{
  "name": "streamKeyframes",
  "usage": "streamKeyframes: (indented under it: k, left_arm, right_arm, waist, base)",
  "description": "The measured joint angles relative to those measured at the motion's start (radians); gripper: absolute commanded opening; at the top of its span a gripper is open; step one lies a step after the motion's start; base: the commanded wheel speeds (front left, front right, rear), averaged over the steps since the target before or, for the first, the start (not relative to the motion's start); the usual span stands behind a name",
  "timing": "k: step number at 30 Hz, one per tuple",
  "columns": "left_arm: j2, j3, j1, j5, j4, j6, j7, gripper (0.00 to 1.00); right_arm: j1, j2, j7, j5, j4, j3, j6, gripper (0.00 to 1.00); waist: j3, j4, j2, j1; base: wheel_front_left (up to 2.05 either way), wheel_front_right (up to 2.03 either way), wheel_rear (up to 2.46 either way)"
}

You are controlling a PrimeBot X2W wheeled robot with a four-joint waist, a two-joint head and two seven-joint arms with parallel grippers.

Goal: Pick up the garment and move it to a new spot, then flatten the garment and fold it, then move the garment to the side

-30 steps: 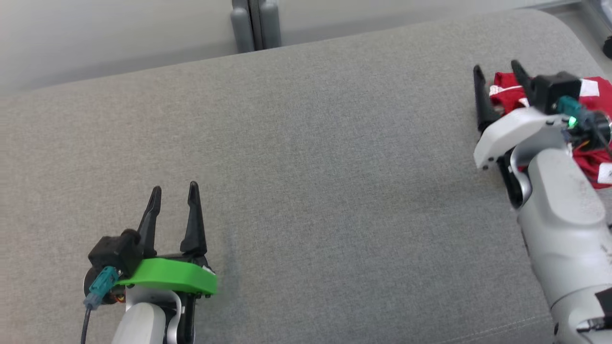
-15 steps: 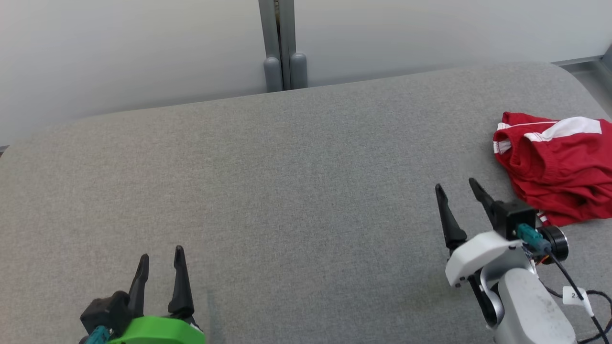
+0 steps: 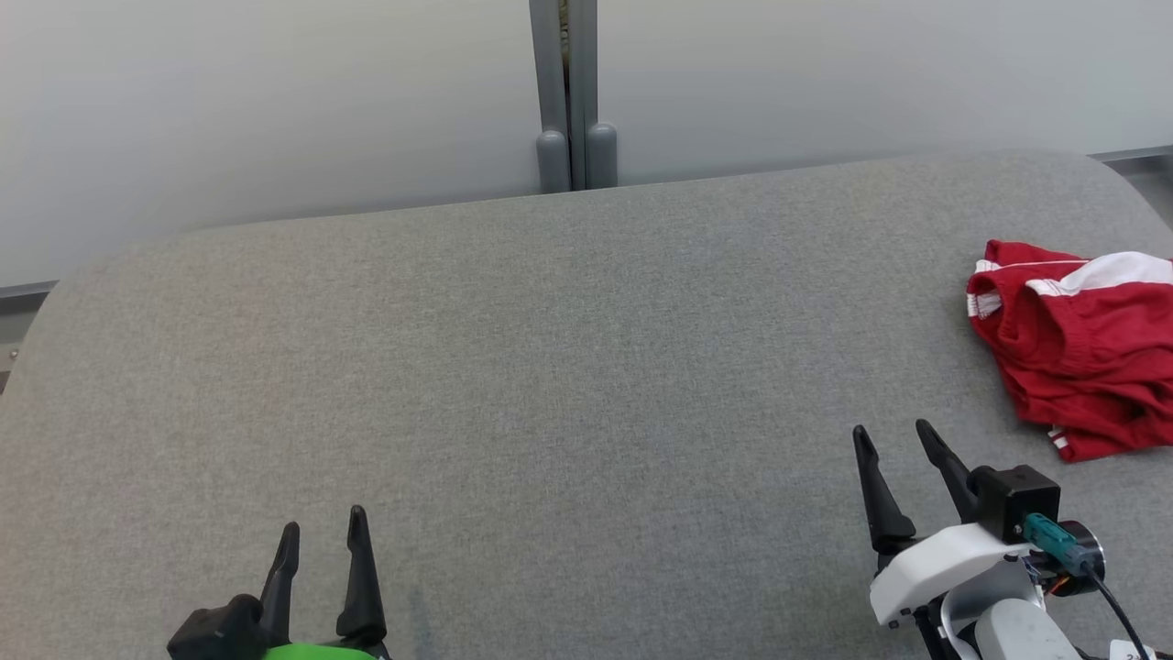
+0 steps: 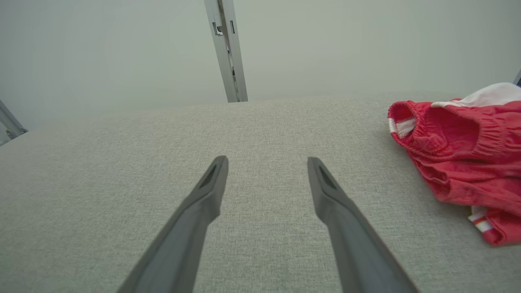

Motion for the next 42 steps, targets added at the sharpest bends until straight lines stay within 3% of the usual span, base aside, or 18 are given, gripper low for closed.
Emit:
streamKeyframes:
  k: [16,17,23,42]
  left_arm:
    - [0.0,-0.016,0.001,-0.002,0.003,0.017,0.0,1.0]
    - [-0.001,-0.015,0.001,-0.002,0.004,0.018,0.0,0.0]
    - [-0.002,-0.018,0.002,-0.026,0.042,0.017,0.012,0.0]
    - [-0.002,0.032,-0.028,-0.319,0.045,-0.002,0.095,0.0]
  right_arm:
    - [0.009,0.0,0.0,0.011,-0.008,0.001,0.0,1.0]
    - [0.009,0.001,0.0,0.012,-0.008,0.002,0.0,0.0]
    - [0.032,0.008,0.016,0.039,0.03,-0.001,0.0,0.0]
    - [0.032,0.008,0.102,0.379,-0.01,-0.034,0.0,0.0]
  waist:
    - [0.003,-0.005,0.0,0.0]
    - [0.003,-0.005,0.0,0.0]
    - [0.003,-0.005,0.0,0.0]
    - [0.003,-0.002,0.0,0.0]
  base:
    - [0.0,0.0,0.0]
    - [0.0,0.0,0.0]
    - [0.0,0.0,0.0]
    - [0.0,0.0,0.0]
